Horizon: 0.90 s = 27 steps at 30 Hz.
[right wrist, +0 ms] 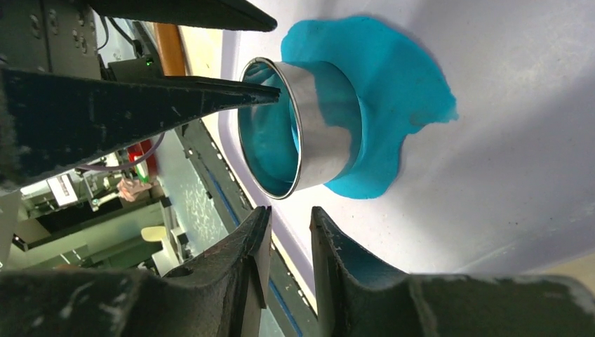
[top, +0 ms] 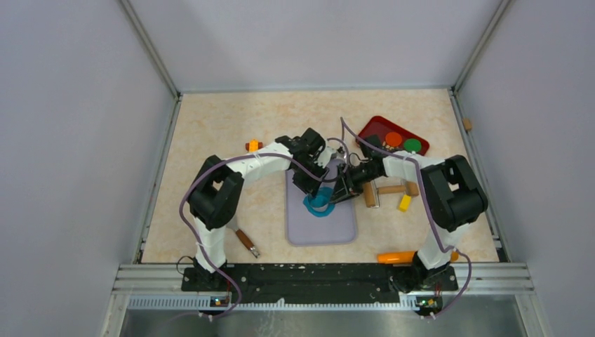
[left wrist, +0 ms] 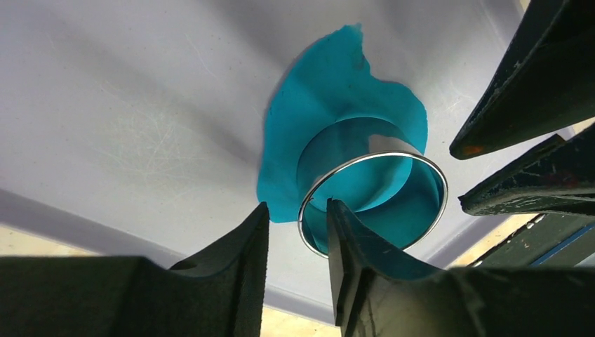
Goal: Roll out the dumpling wrappers from the dough
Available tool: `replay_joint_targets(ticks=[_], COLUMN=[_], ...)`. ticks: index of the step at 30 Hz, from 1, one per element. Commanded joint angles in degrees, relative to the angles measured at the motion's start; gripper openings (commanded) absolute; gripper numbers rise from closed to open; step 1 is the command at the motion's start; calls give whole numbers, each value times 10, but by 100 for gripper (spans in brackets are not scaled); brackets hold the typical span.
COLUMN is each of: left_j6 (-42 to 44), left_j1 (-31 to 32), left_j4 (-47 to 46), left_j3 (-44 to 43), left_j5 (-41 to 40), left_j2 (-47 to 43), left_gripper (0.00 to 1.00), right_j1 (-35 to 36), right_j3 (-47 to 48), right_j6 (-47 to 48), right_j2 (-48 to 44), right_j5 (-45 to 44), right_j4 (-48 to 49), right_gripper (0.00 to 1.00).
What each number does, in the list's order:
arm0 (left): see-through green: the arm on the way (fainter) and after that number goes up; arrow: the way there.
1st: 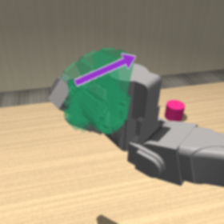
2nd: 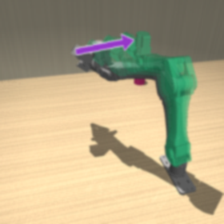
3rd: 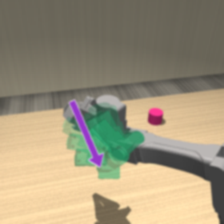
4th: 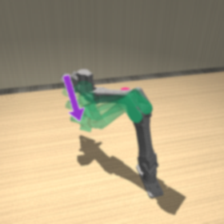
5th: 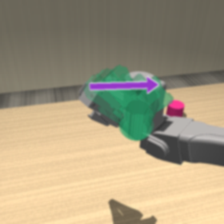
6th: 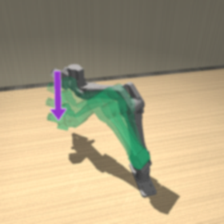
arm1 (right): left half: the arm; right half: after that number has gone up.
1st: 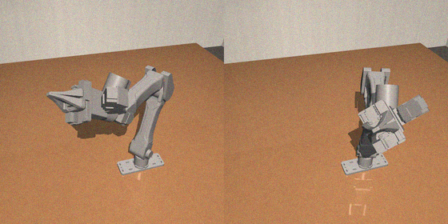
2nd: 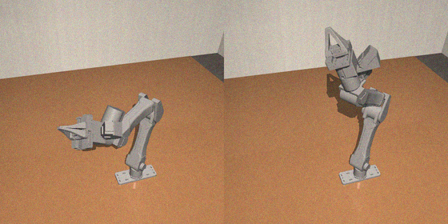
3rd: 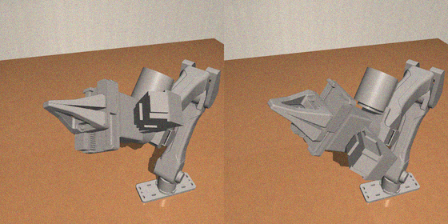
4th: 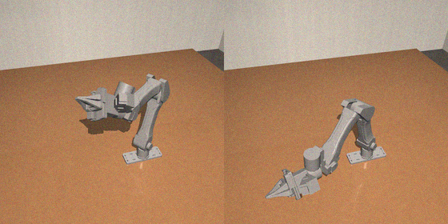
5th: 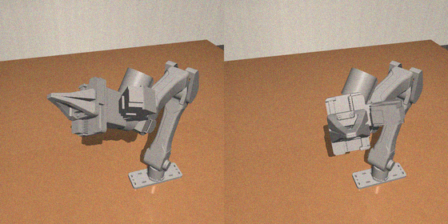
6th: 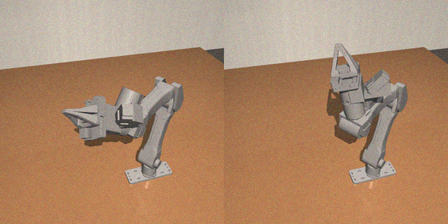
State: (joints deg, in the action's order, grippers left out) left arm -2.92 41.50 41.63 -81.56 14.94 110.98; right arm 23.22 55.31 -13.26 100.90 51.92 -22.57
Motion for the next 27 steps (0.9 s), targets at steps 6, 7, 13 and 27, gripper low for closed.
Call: replay_joint_targets(ticks=[6,7,13,27], left_j6=[-34,-39,-74,-80], left_j1=[-29,-40,-108,-140], left_j4=[-25,-44,-113,-145], left_j3=[53,80,159,155], left_j5=[18,45,196,338], left_j2=[-111,-127,-129,-62], left_gripper=[50,52,48,35], right_j1=[2,2,5,7], right_j3=[35,35,33,32], right_j6=[2,-5,-38,-42], right_j2=[3,7,22,49], right_j5=[34,40,39,19], right_j4=[7,16,53,51], right_gripper=[37,37,37,28])
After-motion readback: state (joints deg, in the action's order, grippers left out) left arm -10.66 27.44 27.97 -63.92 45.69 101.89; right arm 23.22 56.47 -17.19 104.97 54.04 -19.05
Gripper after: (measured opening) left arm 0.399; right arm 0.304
